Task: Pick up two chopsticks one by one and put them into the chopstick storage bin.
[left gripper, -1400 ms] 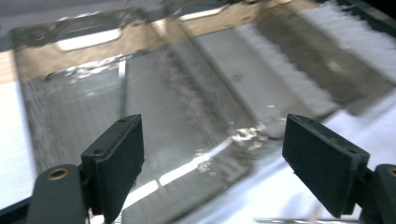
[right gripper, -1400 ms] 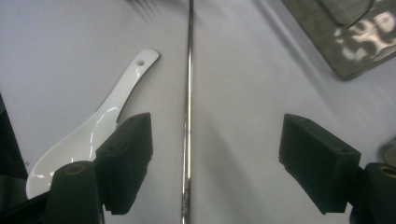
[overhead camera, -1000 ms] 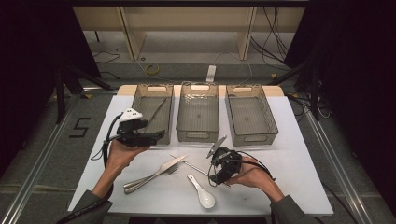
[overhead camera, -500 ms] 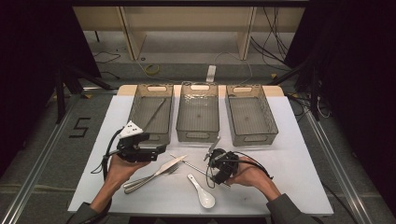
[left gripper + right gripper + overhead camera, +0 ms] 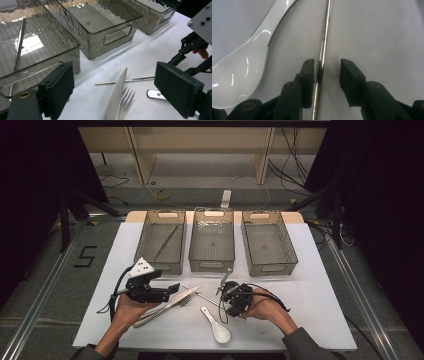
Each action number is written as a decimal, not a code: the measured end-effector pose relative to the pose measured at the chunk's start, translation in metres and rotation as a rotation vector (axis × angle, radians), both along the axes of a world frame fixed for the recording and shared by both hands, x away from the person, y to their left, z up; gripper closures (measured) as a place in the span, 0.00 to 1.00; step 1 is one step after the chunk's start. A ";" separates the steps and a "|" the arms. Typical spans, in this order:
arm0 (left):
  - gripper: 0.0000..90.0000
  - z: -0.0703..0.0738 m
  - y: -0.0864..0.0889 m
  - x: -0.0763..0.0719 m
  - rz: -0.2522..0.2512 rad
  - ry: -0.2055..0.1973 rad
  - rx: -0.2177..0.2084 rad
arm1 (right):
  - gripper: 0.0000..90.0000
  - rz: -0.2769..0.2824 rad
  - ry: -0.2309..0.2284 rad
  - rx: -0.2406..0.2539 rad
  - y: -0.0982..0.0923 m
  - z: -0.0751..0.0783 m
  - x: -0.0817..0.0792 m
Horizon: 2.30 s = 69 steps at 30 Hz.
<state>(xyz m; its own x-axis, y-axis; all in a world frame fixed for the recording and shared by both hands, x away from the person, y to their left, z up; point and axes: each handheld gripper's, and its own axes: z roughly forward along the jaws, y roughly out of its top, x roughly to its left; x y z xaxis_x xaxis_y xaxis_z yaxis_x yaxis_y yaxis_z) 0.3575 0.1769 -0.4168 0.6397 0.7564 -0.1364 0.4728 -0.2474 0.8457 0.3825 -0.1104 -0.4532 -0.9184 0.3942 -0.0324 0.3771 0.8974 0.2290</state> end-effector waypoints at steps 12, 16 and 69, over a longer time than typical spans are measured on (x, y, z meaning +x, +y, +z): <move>0.18 0.000 -0.001 -0.002 -0.005 -0.011 0.004 | 0.88 0.011 0.041 -0.036 0.005 -0.003 0.002; 0.18 0.000 -0.002 -0.002 -0.010 -0.014 0.008 | 0.91 0.017 0.046 -0.042 0.006 -0.003 0.003; 0.18 -0.003 -0.028 0.003 -0.128 -0.004 0.132 | 0.95 0.013 -0.154 0.034 -0.029 0.061 0.005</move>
